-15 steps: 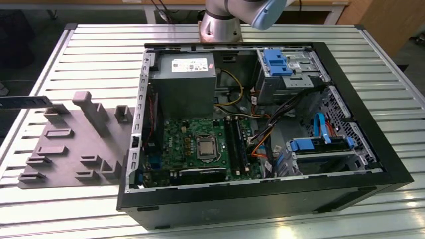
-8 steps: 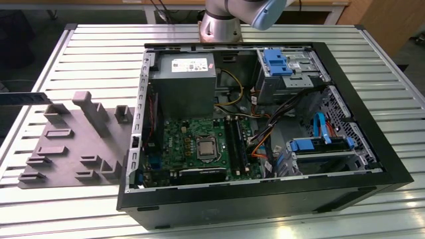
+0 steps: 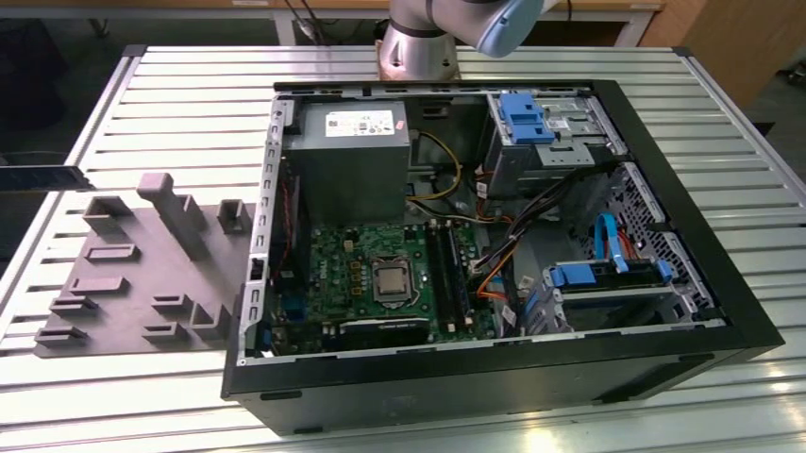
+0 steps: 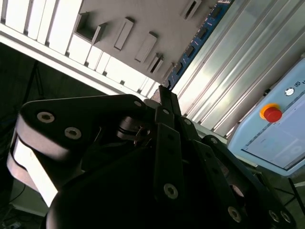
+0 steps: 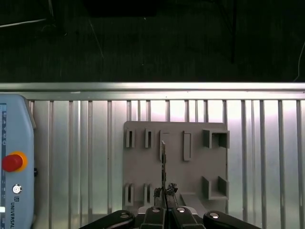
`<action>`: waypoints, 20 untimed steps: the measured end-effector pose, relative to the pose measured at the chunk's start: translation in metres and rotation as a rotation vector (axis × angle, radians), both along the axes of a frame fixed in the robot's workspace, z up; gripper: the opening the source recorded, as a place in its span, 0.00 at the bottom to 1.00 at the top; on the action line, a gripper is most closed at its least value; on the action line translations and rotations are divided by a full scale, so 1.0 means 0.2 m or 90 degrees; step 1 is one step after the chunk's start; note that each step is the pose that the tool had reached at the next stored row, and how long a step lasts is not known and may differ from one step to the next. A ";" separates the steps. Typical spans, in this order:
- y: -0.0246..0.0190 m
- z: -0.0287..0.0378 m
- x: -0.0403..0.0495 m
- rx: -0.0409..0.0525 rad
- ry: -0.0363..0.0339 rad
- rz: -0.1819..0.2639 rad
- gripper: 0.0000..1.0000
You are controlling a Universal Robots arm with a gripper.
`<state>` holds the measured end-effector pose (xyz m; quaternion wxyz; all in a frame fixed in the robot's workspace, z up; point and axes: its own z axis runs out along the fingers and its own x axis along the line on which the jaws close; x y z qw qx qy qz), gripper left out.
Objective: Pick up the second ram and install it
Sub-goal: 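Pick up the second ram and move it above second insertion slot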
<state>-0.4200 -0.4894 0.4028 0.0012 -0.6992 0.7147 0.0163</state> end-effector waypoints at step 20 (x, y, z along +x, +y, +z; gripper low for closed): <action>0.009 0.074 0.000 0.0000 0.0000 0.000 0.11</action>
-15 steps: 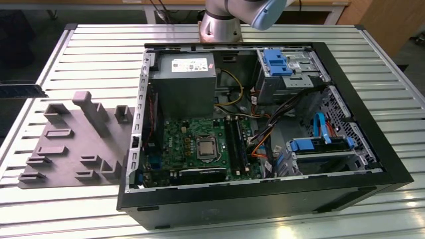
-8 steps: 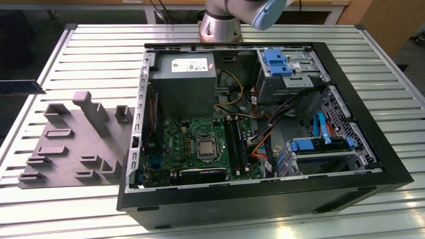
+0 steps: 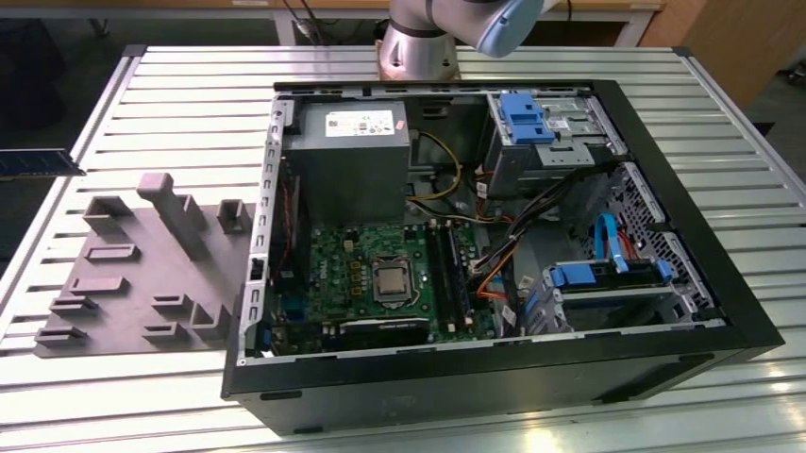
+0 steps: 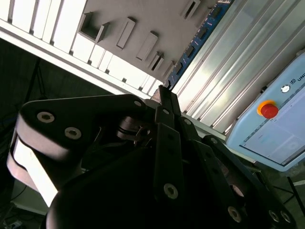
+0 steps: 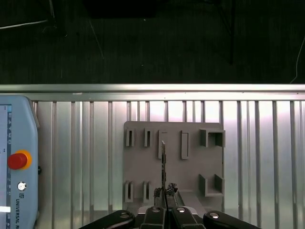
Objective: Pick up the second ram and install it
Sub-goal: 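Pick up the second ram and move it above second insertion slot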
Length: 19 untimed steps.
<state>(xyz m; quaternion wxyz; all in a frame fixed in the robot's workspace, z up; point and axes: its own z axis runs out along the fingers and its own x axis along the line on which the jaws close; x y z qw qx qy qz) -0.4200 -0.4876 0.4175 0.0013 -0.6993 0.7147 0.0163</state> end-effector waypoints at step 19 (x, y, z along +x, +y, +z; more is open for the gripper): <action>0.000 0.000 0.052 0.0000 0.0000 0.000 0.11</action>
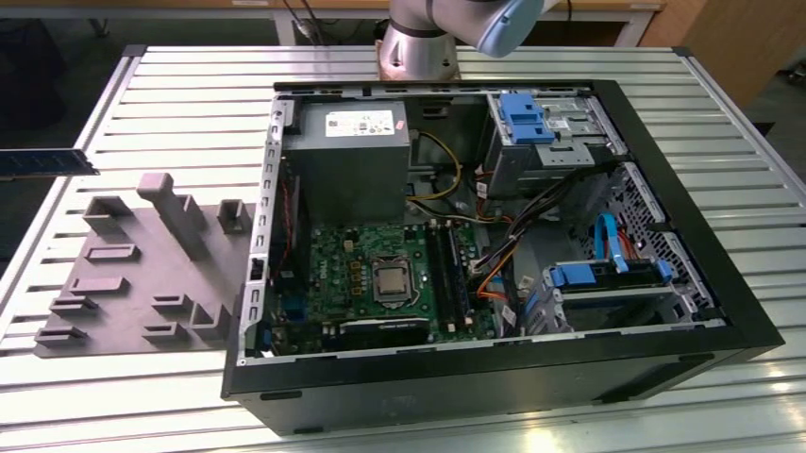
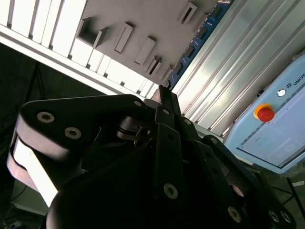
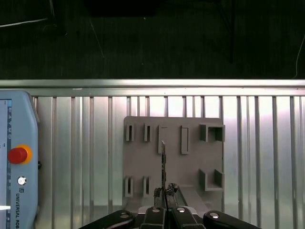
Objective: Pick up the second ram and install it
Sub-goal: 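Pick up the second ram and move it above second insertion slot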
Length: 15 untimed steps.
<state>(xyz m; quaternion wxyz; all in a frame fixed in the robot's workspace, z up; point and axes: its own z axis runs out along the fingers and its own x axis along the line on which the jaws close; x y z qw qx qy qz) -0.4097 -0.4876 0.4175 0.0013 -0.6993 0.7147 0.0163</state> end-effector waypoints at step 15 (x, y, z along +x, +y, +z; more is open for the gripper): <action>0.000 0.000 0.048 0.0000 0.0000 0.000 0.11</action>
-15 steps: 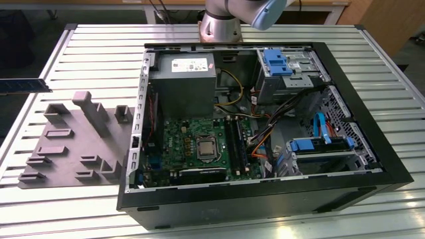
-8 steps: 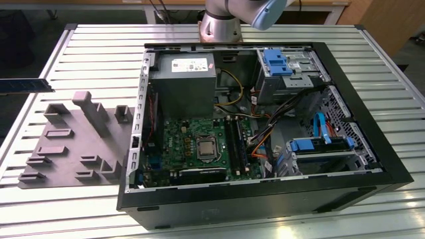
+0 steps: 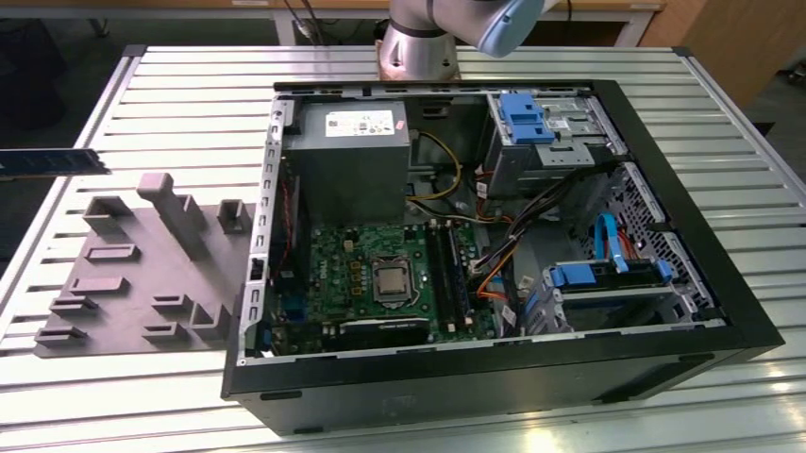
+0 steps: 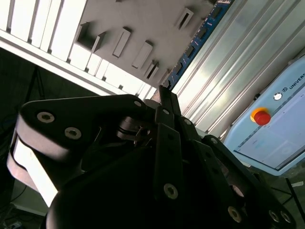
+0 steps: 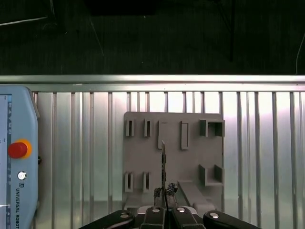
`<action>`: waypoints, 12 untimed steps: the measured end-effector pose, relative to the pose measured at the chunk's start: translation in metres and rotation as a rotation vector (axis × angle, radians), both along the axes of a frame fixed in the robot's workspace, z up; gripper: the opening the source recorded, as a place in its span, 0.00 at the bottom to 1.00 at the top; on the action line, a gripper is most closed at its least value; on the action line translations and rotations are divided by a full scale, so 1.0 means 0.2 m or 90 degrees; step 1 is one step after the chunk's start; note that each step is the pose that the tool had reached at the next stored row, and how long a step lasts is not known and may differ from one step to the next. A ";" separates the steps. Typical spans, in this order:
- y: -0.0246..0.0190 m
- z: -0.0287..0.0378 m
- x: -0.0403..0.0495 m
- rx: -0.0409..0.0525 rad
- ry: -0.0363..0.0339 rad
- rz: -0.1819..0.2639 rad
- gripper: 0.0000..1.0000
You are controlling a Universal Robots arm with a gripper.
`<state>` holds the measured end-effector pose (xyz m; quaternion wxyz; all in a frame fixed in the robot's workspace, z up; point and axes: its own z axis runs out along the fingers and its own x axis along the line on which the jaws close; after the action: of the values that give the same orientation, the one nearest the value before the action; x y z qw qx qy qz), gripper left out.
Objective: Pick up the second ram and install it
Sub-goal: 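Pick up the second ram and move it above second insertion slot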
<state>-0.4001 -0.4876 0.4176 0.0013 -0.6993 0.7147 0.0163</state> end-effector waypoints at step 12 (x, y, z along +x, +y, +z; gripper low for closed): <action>0.000 0.000 0.043 0.0000 0.0000 0.000 0.11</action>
<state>-0.3915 -0.4876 0.4175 0.0013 -0.6993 0.7147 0.0163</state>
